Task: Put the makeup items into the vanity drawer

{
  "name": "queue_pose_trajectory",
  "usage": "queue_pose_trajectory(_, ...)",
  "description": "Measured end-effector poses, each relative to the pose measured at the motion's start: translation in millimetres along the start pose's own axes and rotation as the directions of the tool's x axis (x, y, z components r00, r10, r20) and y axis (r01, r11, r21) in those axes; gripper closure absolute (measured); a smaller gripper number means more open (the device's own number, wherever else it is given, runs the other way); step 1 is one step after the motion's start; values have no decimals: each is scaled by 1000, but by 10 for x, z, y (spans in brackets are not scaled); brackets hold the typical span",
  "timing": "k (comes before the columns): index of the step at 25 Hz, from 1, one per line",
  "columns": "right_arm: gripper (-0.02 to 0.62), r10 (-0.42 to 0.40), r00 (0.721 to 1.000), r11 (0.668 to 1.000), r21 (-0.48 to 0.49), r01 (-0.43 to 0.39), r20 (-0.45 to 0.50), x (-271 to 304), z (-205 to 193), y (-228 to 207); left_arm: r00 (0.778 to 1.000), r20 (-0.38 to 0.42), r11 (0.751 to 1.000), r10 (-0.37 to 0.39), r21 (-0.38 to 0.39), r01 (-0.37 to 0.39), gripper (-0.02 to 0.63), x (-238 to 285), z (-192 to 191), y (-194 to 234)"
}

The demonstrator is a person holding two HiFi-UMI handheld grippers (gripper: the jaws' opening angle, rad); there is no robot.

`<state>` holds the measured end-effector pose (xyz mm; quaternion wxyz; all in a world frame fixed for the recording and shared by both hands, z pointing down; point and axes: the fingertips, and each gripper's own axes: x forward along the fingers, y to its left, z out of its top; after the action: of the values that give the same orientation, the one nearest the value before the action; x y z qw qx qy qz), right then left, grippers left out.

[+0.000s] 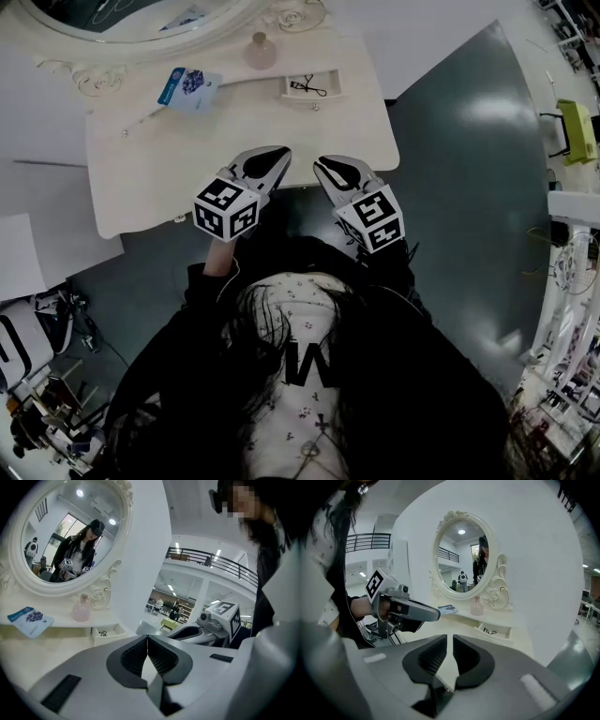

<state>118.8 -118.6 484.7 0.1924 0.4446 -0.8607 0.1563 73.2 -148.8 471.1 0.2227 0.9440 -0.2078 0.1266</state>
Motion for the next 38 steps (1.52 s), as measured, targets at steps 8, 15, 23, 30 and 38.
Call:
queue_pose_trajectory(8,548,101,995,993,-68,-100,2,-486,-435,485,996,4,996,90,-12,-90,606,-277,-480,-694)
queue_pose_trajectory(15,549,123,992,990,-69,-122,13,-792,-692,801,993,-25,993,117,-6,-117,606,-480,-796,-1127)
queue_pose_trajectory(23,566,109,993,991,-81,-106,34,-899,-695,1072,993,-23,993,115,22,-114,606,-711,-869,-1310)
queue_pose_trajectory(30,583,88,996,994,-71,-86,33,-871,-651,1412,997,-29,996,77,45,-75,606,-1049,-959,-1446)
queue_pose_trajectory(38,586,42,999,997,-60,-42,3,-611,-658,1964,993,-33,993,111,38,-109,606,-1778,-1187,-1234)
